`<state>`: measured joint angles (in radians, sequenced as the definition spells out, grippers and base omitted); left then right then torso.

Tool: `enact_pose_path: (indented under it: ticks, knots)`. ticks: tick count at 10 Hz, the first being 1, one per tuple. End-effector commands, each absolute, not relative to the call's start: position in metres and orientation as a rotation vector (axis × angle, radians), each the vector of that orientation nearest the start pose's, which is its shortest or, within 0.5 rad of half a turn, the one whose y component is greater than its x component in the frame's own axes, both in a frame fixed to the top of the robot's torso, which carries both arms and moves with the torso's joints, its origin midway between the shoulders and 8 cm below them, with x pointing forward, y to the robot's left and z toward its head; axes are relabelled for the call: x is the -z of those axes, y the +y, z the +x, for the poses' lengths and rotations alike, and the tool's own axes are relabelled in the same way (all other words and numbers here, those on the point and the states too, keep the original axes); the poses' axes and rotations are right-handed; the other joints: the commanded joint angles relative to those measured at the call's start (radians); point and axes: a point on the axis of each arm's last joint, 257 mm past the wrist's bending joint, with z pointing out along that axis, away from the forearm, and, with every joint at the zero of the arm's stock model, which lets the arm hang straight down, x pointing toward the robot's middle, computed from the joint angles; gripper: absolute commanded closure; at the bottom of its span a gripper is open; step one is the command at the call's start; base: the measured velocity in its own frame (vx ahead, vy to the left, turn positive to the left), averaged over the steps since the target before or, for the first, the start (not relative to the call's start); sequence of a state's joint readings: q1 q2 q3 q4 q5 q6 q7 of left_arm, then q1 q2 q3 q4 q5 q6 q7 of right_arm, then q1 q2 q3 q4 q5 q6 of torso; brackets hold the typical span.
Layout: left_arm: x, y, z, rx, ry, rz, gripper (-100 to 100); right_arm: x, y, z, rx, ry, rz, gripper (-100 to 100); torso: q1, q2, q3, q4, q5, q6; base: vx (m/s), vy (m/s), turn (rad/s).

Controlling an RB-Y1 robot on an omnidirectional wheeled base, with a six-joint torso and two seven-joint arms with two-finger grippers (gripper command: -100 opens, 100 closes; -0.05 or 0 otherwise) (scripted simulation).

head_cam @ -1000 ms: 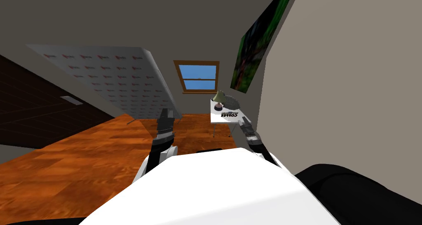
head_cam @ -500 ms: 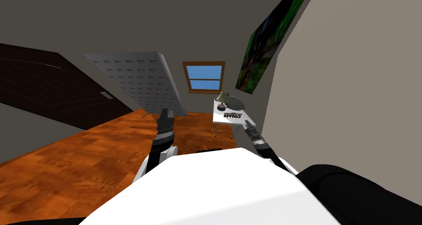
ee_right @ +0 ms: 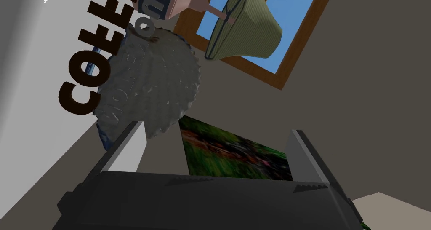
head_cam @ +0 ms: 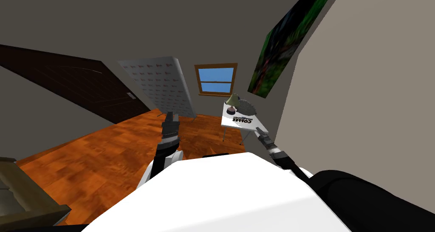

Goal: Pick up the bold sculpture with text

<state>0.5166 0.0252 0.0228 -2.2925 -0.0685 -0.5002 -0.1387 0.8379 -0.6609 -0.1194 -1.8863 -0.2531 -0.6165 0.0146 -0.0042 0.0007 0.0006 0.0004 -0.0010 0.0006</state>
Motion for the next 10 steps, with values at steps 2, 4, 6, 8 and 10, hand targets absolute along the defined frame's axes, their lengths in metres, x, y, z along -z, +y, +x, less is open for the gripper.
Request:
enact_pose_path:
  ticks: [2, 4, 6, 8, 10]
  knots:
    - [-0.024, 0.277, 0.341, 1.102, 0.703, -0.539, 0, 0.2, -0.439, 0.281, -0.896, 1.427, 0.763, -100, -0.001, 0.0, 0.0, 0.0, 0.0, -0.001, -0.036, -0.043, 0.212]
    - [-0.024, 0.277, 0.341, 1.102, 0.703, -0.539, 0, 0.209, -0.459, 0.269, -0.832, 1.499, 0.746, -100, -0.001, 0.0, 0.0, 0.0, 0.0, -0.001, -0.04, -0.043, 0.211]
    - [-0.024, 0.277, 0.341, 1.102, 0.703, -0.539, 0, 0.218, -0.479, 0.257, -0.766, 1.568, 0.729, -100, -0.001, -0.001, 0.0, 0.0, 0.0, 0.0, -0.031, -0.042, 0.183]
    - [-0.024, 0.277, 0.341, 1.102, 0.703, -0.539, 0, 0.225, -0.5, 0.244, -0.698, 1.643, 0.704, -100, -0.001, -0.001, -0.001, 0.0, 0.0, -0.001, -0.028, -0.044, 0.232]
    - [-0.024, 0.277, 0.341, 1.102, 0.703, -0.539, 0, 0.23, -0.52, 0.232, -0.629, 1.719, 0.676, -100, -0.001, -0.001, -0.001, 0.0, 0.0, -0.001, -0.034, -0.043, 0.209]
